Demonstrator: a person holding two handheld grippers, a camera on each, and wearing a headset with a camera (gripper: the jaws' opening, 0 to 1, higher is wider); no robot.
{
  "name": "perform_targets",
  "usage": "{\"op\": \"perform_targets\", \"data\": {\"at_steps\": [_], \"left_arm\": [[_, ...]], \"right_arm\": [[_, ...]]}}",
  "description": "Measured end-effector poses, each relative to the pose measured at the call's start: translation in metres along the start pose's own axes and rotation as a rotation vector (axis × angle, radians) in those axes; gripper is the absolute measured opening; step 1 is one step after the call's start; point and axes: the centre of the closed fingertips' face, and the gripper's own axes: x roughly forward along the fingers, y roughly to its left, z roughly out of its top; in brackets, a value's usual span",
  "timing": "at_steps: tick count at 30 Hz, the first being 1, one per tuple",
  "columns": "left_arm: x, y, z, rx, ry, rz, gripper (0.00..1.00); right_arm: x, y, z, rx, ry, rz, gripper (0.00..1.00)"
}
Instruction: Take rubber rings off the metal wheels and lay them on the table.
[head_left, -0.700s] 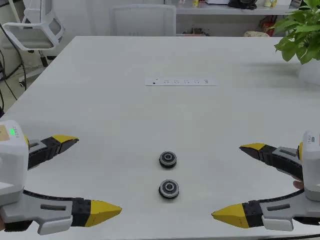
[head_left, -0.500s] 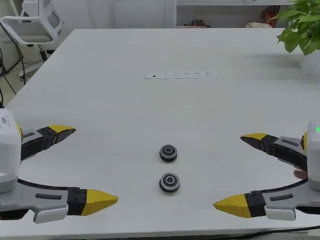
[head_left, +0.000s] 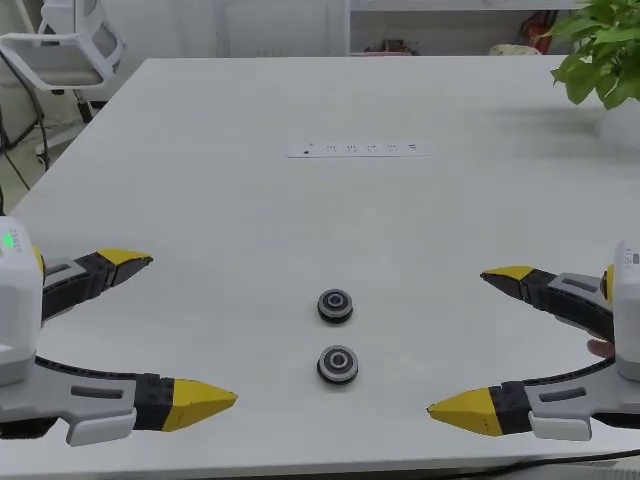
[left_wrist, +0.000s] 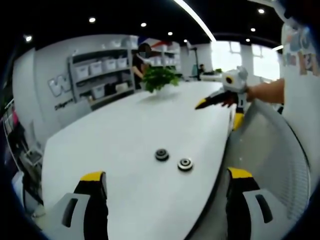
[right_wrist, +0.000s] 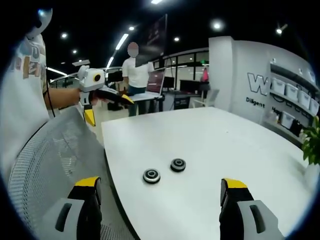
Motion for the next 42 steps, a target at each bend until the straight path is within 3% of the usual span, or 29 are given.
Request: {"op": "perform_targets", "data": {"at_steps": [42], "left_arm": [[0.007, 0.006, 0.005, 0.011, -0.001, -0.024, 1.00]], "right_arm": [[0.006, -0.009, 0.011, -0.024, -0.013, 0.019, 0.96]]}}
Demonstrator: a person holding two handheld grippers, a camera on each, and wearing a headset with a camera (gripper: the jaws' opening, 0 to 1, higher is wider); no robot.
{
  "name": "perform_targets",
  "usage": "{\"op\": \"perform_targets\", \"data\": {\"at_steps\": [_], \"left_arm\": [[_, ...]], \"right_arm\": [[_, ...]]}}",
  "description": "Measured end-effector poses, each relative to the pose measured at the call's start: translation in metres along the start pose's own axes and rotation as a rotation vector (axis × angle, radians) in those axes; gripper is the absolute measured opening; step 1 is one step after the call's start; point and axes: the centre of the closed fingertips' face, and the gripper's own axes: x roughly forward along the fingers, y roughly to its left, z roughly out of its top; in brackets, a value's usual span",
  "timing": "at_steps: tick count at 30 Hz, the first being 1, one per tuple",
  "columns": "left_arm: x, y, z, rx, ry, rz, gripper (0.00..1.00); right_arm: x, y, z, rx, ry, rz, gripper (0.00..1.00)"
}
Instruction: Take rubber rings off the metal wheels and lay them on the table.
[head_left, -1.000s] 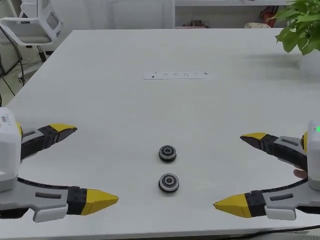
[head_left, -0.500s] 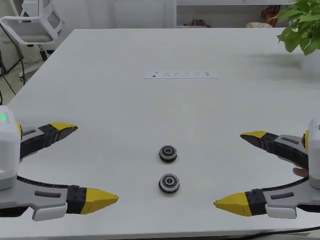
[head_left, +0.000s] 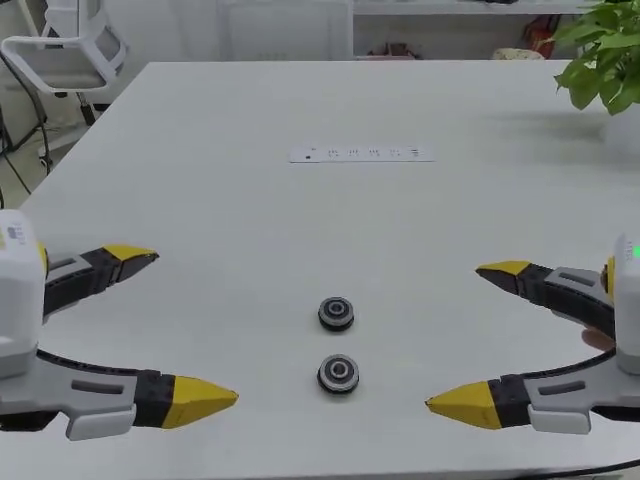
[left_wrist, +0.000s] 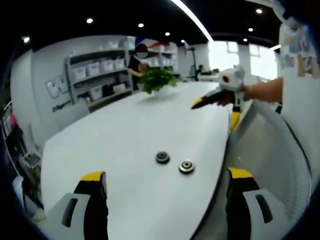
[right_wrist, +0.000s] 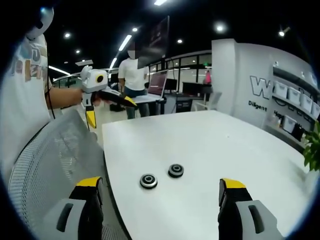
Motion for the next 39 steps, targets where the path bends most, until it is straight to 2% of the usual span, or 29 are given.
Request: {"op": "perform_targets", "data": {"at_steps": [15, 23, 31, 39], "left_arm": [[0.011, 0.008, 0.006, 0.008, -0.010, -0.019, 1.00], [0.021, 0.012, 0.006, 0.012, 0.001, -0.035, 1.00], [0.031, 0.013, 0.007, 0.028, 0.008, -0.056, 1.00], [0.046, 0.008, 0.007, 0.046, 0.017, -0.097, 1.00]], "right_arm": [[0.013, -0.010, 0.007, -0.009, -0.014, 0.015, 0.95], [0.021, -0.012, 0.008, -0.018, -0.011, 0.032, 0.95], [0.029, -0.014, 0.007, -0.028, -0.007, 0.049, 0.93], [0.038, -0.014, 0.003, -0.033, -0.002, 0.071, 0.90]]}}
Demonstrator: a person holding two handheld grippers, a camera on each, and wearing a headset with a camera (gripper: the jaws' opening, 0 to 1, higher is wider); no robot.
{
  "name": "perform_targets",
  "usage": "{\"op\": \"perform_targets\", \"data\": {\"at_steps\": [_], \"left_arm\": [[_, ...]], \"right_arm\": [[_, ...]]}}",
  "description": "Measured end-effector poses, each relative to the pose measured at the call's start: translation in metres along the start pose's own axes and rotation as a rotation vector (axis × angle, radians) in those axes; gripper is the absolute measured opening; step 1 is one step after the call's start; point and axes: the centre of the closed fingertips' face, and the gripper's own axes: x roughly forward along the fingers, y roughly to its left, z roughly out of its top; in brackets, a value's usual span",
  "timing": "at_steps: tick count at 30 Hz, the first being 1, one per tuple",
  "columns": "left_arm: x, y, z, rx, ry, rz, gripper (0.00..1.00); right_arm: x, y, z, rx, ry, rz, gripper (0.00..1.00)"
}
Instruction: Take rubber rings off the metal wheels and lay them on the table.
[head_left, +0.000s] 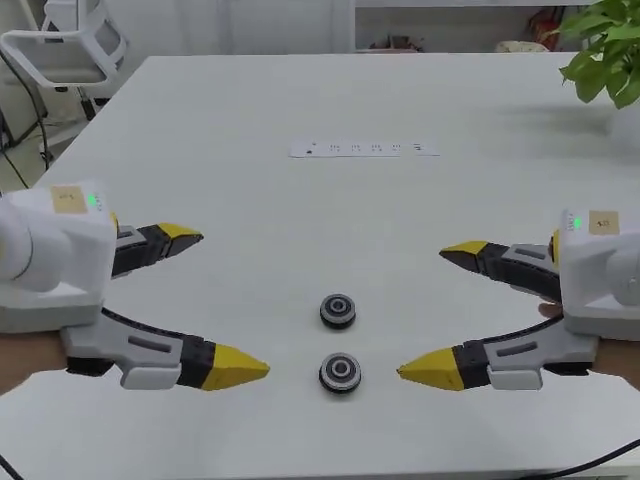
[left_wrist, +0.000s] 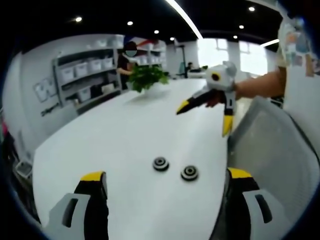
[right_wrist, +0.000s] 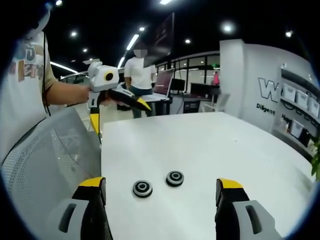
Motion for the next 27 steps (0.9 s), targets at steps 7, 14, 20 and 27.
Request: {"op": "perform_targets", "data": {"at_steps": [7, 14, 20, 27], "left_arm": [[0.011, -0.003, -0.002, 0.011, 0.012, -0.032, 0.96], [0.022, -0.007, -0.009, 0.018, 0.036, -0.062, 0.95], [0.030, -0.010, -0.013, 0.021, 0.050, -0.087, 0.91], [0.040, -0.012, -0.018, 0.023, 0.065, -0.111, 0.88]], "right_arm": [[0.007, 0.000, -0.006, -0.001, 0.012, 0.018, 0.88], [0.015, 0.001, -0.015, -0.010, 0.032, 0.043, 0.85], [0.022, 0.002, -0.020, -0.009, 0.039, 0.060, 0.82], [0.030, 0.004, -0.029, -0.026, 0.064, 0.086, 0.78]]}}
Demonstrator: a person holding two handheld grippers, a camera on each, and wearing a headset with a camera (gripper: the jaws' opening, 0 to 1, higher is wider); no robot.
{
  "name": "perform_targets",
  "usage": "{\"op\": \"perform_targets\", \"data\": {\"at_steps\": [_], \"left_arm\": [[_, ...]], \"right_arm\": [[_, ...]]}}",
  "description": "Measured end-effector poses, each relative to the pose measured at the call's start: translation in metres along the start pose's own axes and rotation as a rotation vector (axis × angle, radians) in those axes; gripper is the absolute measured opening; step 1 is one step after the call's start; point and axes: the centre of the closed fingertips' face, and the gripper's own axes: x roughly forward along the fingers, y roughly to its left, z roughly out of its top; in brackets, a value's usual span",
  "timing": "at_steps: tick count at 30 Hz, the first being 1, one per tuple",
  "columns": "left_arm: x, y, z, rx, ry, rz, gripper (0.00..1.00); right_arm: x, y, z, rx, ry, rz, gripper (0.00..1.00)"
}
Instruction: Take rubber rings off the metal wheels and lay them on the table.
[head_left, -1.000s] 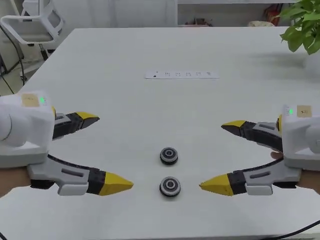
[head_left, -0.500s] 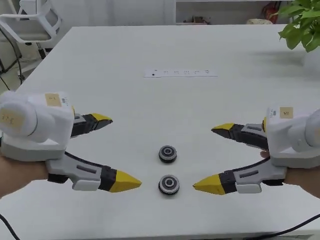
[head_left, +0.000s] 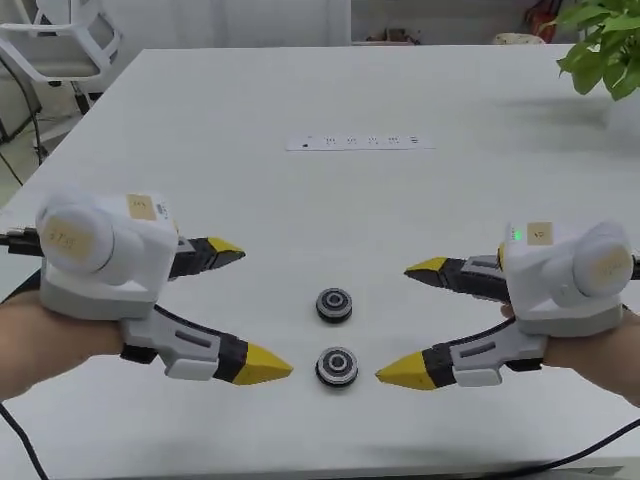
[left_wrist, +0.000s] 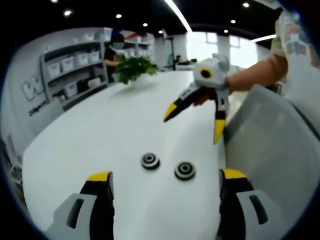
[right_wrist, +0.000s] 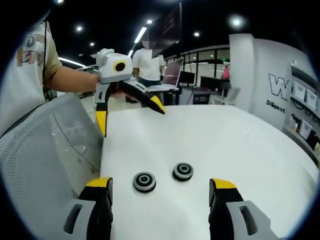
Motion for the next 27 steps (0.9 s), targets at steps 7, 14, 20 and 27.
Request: {"op": "perform_targets", "data": {"at_steps": [7, 14, 20, 27], "left_arm": [[0.010, -0.001, -0.004, 0.009, 0.018, -0.027, 0.84], [0.018, -0.004, -0.011, 0.001, 0.040, -0.054, 0.79], [0.027, -0.012, -0.014, 0.017, 0.059, -0.090, 0.75], [0.037, -0.020, -0.017, 0.015, 0.070, -0.130, 0.65]], "right_arm": [[0.007, 0.001, -0.005, -0.011, 0.017, 0.022, 0.72], [0.013, 0.003, -0.010, -0.022, 0.032, 0.042, 0.67], [0.018, 0.006, -0.015, -0.028, 0.044, 0.062, 0.64], [0.023, 0.010, -0.017, -0.050, 0.057, 0.087, 0.58]]}}
